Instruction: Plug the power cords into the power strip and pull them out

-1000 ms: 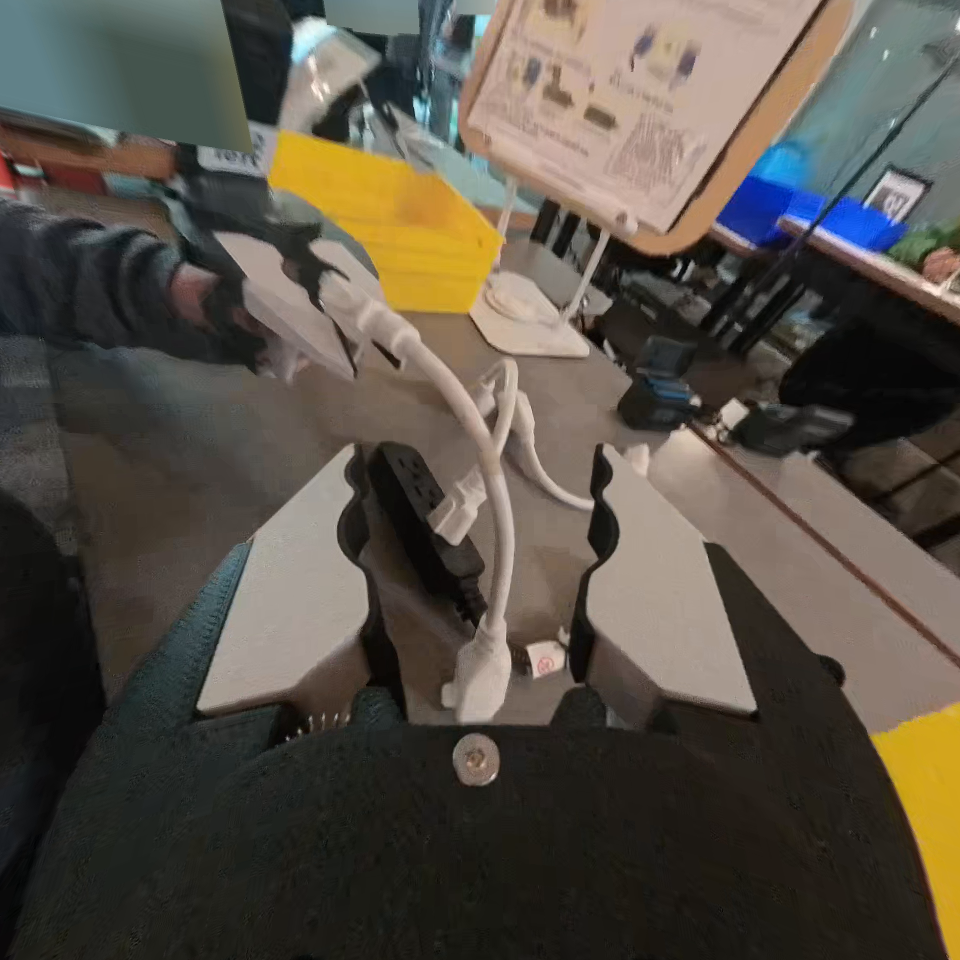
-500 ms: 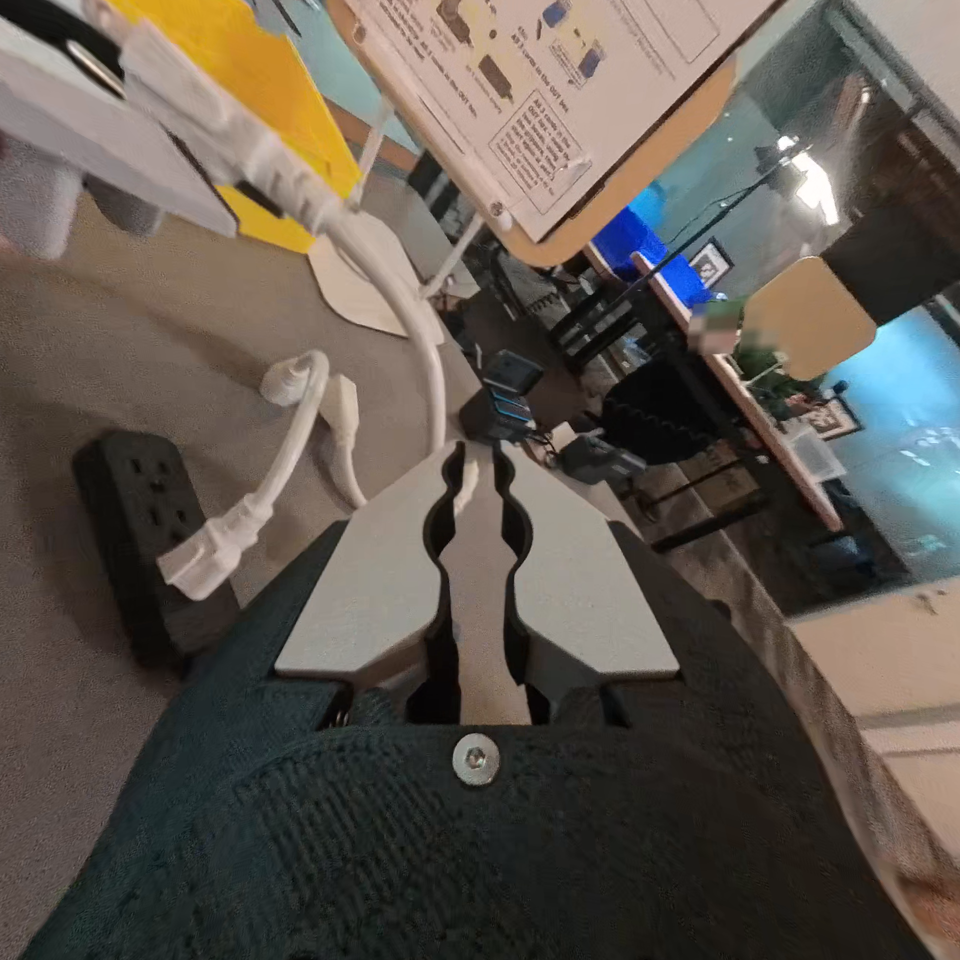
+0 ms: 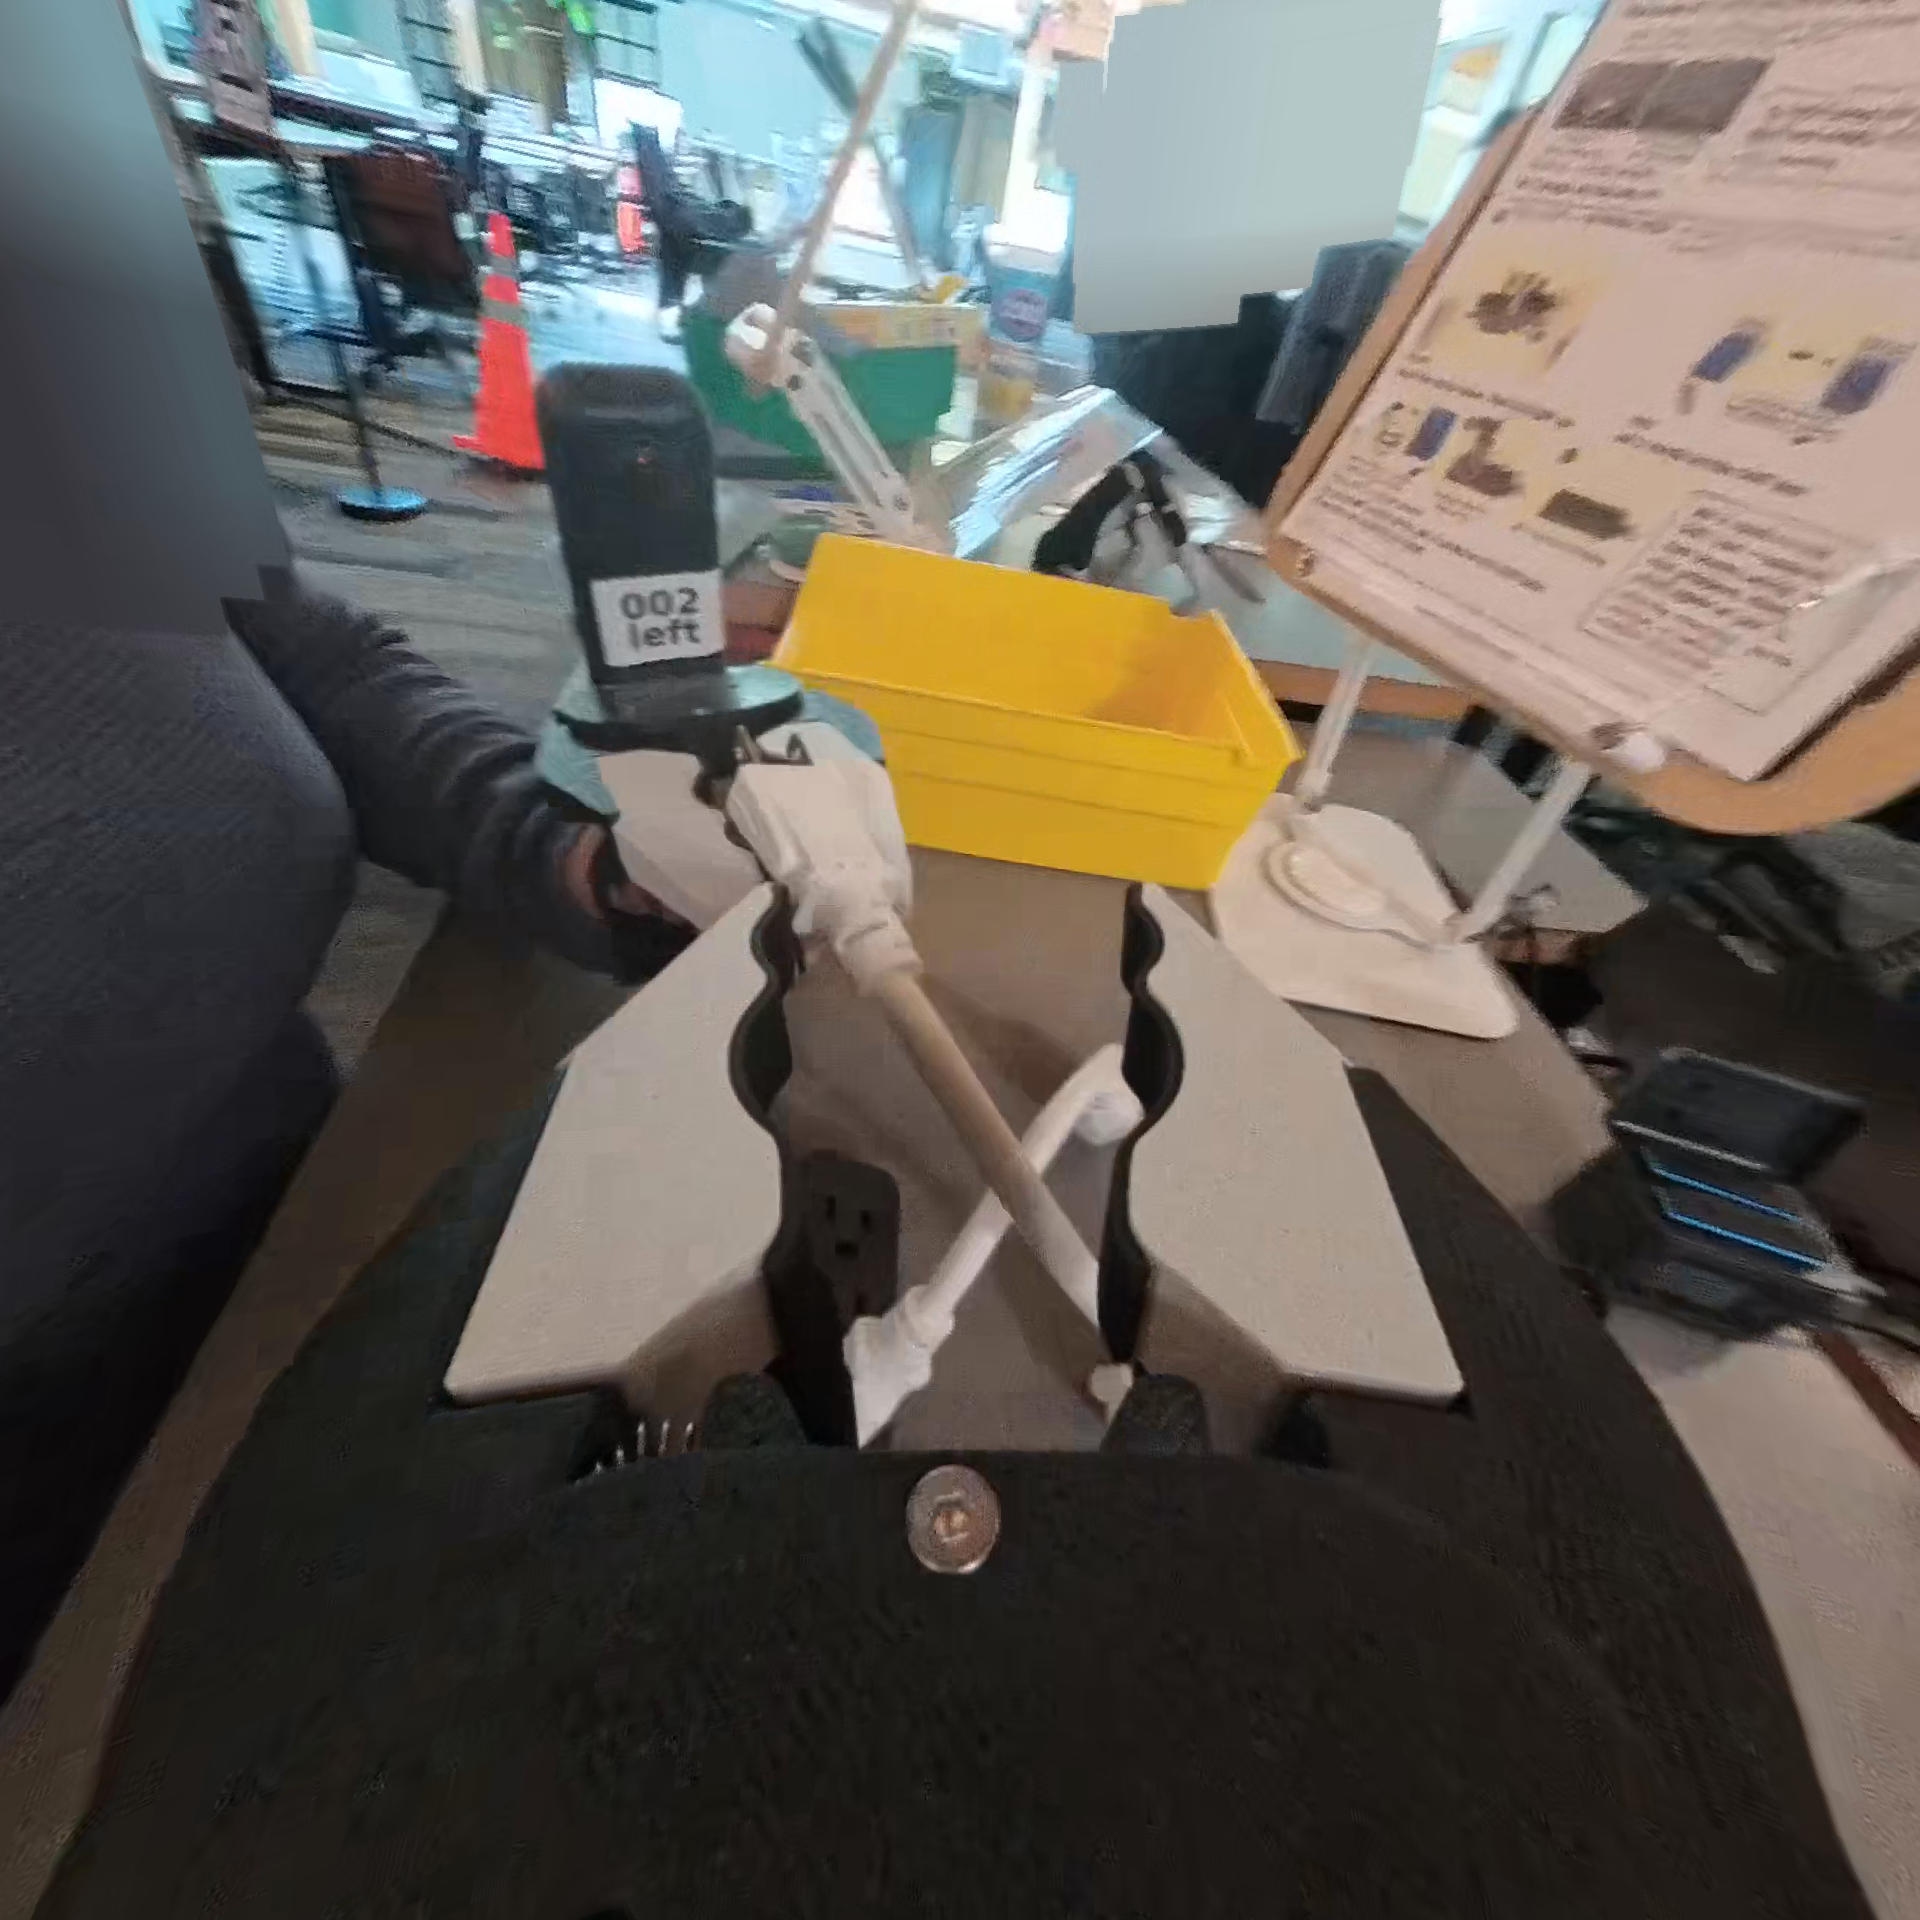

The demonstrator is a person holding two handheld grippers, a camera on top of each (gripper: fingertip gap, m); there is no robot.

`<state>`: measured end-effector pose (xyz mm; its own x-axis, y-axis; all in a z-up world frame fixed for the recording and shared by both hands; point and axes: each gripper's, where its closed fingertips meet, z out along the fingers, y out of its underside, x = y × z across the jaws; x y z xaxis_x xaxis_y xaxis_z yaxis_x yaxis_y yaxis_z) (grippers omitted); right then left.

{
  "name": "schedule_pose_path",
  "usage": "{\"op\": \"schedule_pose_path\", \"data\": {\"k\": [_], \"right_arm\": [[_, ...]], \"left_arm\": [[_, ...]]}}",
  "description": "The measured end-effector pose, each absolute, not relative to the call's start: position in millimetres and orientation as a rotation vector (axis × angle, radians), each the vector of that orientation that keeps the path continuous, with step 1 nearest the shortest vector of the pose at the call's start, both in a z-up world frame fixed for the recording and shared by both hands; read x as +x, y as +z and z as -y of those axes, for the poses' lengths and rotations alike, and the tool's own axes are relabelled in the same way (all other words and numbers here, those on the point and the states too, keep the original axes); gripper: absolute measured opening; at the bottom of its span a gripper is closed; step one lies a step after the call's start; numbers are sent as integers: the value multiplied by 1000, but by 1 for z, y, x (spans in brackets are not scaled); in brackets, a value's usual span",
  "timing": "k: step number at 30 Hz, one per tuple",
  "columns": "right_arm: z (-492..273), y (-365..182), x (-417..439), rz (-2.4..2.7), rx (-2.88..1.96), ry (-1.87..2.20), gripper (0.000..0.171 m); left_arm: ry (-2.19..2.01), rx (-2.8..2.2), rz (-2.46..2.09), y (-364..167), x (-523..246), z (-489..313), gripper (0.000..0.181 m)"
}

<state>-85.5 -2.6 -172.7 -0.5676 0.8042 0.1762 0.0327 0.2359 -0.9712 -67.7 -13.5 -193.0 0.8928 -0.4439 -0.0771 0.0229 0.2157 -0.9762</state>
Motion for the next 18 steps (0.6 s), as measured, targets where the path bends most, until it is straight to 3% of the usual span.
{"op": "schedule_pose_path", "data": {"k": [3, 8, 12, 18], "right_arm": [[19, -190, -86, 1984, -839, 1536, 60], [35, -192, -78, 2087, -824, 1704, 31], [40, -204, -73, 2181, -809, 1580, 30], [43, -216, -63, 2307, -774, 1218, 22]], "left_arm": [[-323, -1304, -432, -196, -60, 16, 17], [-390, -1303, -436, -197, -60, 18, 18], [-404, -1353, -499, -209, -56, 23, 19], [-295, -1369, -651, -228, -45, 36, 45]]}}
